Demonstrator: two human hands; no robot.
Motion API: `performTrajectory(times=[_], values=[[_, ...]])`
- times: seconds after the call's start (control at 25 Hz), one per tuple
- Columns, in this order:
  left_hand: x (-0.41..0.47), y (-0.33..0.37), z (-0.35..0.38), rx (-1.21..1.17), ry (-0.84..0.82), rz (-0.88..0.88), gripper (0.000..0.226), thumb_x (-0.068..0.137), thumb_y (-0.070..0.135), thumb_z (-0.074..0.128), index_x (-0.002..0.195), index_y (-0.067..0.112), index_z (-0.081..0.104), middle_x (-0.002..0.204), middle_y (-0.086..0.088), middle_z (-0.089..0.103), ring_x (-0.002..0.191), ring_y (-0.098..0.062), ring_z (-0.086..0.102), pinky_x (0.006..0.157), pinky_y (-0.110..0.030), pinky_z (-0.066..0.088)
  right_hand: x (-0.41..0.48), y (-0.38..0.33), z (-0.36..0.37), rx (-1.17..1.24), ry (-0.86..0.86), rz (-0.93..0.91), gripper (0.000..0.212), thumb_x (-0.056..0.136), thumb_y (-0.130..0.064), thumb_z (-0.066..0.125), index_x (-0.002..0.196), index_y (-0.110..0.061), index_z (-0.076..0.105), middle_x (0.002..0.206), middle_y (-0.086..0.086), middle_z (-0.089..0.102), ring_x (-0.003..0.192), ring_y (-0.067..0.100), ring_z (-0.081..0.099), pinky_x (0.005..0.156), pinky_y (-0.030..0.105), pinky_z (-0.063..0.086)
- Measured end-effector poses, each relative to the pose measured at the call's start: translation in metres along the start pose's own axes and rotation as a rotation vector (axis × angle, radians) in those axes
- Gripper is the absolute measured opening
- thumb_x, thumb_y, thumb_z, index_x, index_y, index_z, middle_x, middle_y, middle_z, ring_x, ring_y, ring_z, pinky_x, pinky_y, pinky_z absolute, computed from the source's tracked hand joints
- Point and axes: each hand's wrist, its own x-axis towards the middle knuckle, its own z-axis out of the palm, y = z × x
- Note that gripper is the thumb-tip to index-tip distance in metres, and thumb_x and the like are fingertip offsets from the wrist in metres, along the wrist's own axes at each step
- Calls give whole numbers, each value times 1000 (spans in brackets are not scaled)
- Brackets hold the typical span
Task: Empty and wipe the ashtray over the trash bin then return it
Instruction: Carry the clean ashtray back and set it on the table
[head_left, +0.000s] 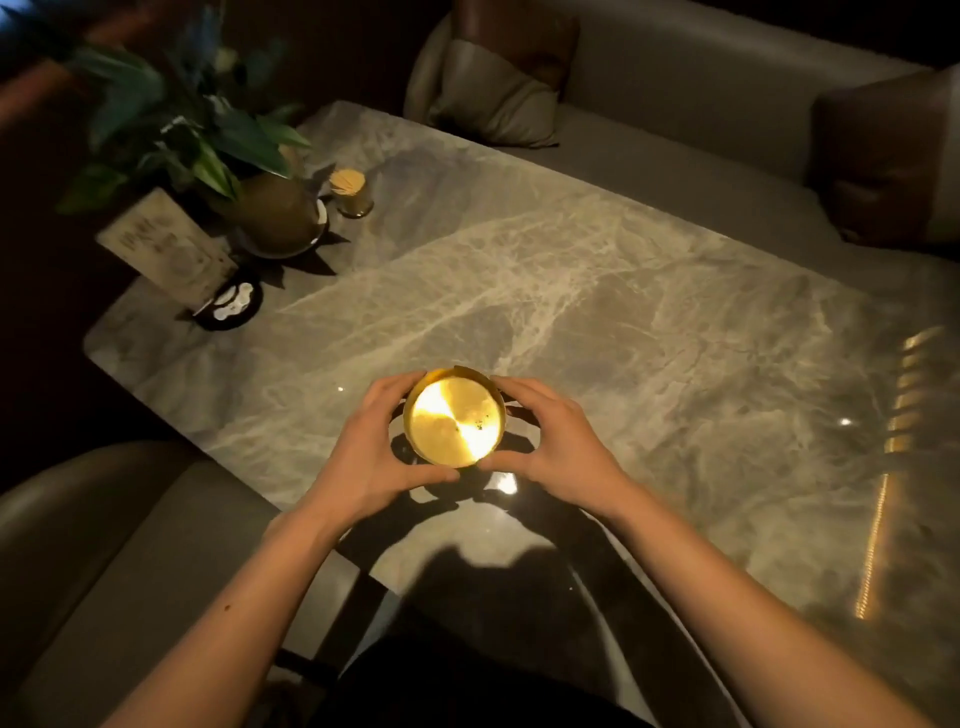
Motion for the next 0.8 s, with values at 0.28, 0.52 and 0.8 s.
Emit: performTrajectory(times=[0.28,0.52,0.8], values=[[13,-120,-121,-82,39,-86,101,46,54,85,134,41,38,127,33,37,116,19,40,88,0,36,119,-49,124,-74,-97,31,87,64,-31,89,140,-20,48,133,-5,54,118,6,53,107,30,43],[-6,-214,-198,-140,169,-200,107,44,42,92,138,30,41,139,6,44,124,-6,45,92,-1,36,198,-79,229,-110,-201,-10,88,63,-30,89,139,-12,49,132,4,55,119,17,55,106,34,44],[10,-297,-258,-131,274,-262,111,50,13,94,145,15,38,137,6,43,126,-10,43,91,-7,35,283,-90,311,-199,-235,-27,87,61,-30,90,136,-9,51,129,10,57,117,20,53,97,19,37]])
